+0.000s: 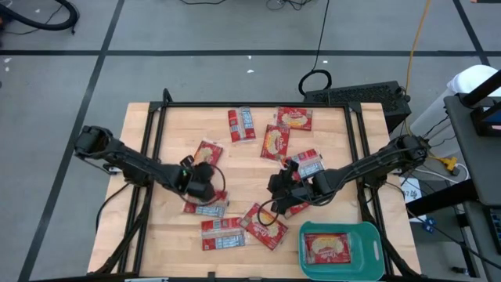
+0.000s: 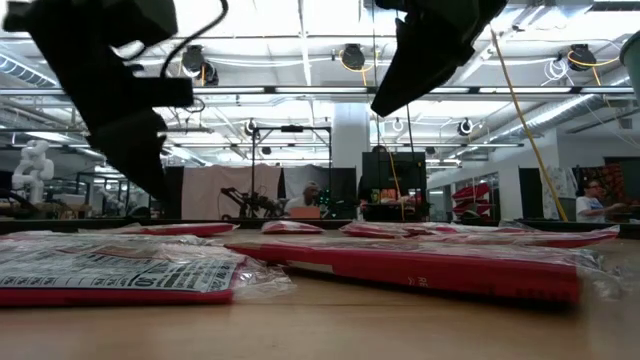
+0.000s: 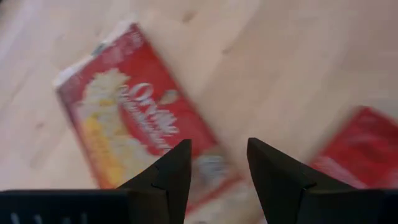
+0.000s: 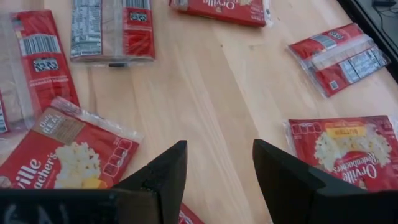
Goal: Sort popcorn bags into baskets
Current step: Put the popcorn bag into the green bin
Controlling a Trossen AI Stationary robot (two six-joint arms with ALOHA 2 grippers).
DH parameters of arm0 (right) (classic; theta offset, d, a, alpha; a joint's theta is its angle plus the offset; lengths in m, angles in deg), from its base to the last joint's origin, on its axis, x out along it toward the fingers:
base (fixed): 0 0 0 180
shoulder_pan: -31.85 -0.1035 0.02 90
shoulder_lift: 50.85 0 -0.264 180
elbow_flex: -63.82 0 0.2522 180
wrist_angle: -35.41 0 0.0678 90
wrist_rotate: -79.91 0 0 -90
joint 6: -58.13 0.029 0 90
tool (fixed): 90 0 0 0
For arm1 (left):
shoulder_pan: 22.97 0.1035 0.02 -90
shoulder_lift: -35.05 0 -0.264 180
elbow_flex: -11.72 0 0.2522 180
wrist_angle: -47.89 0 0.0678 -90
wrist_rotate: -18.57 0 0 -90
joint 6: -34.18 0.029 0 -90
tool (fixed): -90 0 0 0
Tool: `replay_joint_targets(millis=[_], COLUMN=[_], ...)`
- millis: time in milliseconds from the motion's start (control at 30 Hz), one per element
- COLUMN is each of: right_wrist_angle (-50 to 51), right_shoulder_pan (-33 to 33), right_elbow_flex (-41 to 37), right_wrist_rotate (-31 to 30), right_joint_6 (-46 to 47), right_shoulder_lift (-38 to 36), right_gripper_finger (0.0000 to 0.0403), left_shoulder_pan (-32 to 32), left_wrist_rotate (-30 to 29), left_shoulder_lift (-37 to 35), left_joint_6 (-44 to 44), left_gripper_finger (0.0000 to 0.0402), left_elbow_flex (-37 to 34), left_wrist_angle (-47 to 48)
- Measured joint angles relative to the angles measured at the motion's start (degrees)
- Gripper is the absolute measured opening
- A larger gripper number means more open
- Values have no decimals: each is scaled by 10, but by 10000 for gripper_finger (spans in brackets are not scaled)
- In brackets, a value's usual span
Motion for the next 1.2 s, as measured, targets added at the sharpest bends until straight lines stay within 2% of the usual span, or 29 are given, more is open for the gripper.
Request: replay_joint_targets(millis=[67, 300, 433, 600, 733, 867, 1033, 1200], right_wrist_angle=[-2, -36, -57, -61, -62, -62, -68, -117], right_shoulder_pan=[0, 0, 0, 0, 0, 0, 0, 0], right_elbow_flex=[-1, -1, -1, -1, -1, -1, -1, -13], right_wrist_rotate=[0, 0, 0, 0, 0, -2, -14, -19], right_joint_6=[0, -13, -16, -17, -17, -29, -38, -80], right_shoulder_lift=[0, 0, 0, 0, 0, 0, 0, 0], right_gripper_finger=[176, 176, 176, 176, 176, 176, 176, 176], left_shoulder_pan=[-29, -117, -136, -134, -125, -106, -85, -76], left_wrist_rotate=[-10, -111, -114, -138, -166, -163, -142, -146], left_shoulder_lift=[0, 48, 94, 134, 138, 139, 136, 136], left_joint_6=[-4, 25, 12, -33, -64, -85, -58, -52], left_gripper_finger=[159, 159, 173, 221, 262, 285, 275, 239], left_elbow_flex=[0, 0, 0, 0, 0, -1, -35, -65], left_wrist_angle=[-3, -10, -12, -9, 11, 60, -2, -57])
